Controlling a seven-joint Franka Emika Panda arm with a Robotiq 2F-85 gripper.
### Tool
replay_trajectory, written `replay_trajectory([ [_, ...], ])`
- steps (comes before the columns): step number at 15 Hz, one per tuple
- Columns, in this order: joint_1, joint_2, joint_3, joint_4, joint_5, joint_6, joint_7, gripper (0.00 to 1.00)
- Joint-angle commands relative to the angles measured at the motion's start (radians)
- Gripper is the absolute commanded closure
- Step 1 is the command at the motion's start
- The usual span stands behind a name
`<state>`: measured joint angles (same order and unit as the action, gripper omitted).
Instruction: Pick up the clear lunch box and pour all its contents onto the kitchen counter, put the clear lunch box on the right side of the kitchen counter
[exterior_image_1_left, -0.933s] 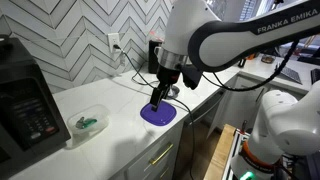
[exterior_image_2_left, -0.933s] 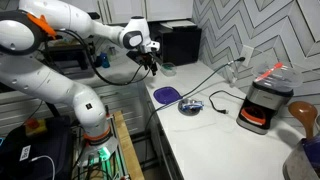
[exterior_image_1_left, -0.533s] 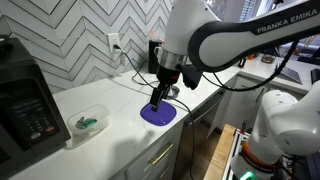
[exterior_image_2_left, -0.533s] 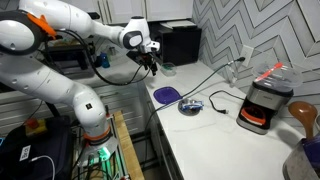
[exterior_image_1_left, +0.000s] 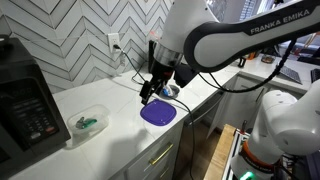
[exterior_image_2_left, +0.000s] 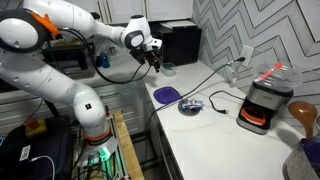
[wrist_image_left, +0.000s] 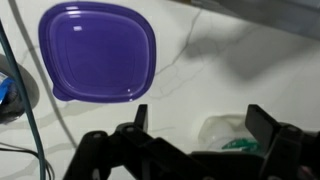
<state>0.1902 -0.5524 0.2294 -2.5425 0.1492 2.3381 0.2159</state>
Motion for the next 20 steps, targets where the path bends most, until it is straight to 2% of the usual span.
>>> replay_trajectory([
  [1,-0.063,0.137,0.039,0.113,-0.036,0.125,0.118,0.00],
  [4,-0.096,0.280,0.051,0.238,-0.088,0.103,0.162,0.00],
  [7,-0.096,0.390,0.051,0.321,-0.148,0.071,0.181,0.00],
  [8,-0.082,0.404,0.040,0.333,-0.149,0.045,0.163,0.00],
  [9,-0.070,0.351,0.021,0.280,-0.121,0.097,0.148,0.00],
  [12,-0.065,0.411,0.017,0.321,-0.133,0.086,0.147,0.00],
  [20,-0.062,0.427,0.020,0.338,-0.144,0.073,0.155,0.00],
])
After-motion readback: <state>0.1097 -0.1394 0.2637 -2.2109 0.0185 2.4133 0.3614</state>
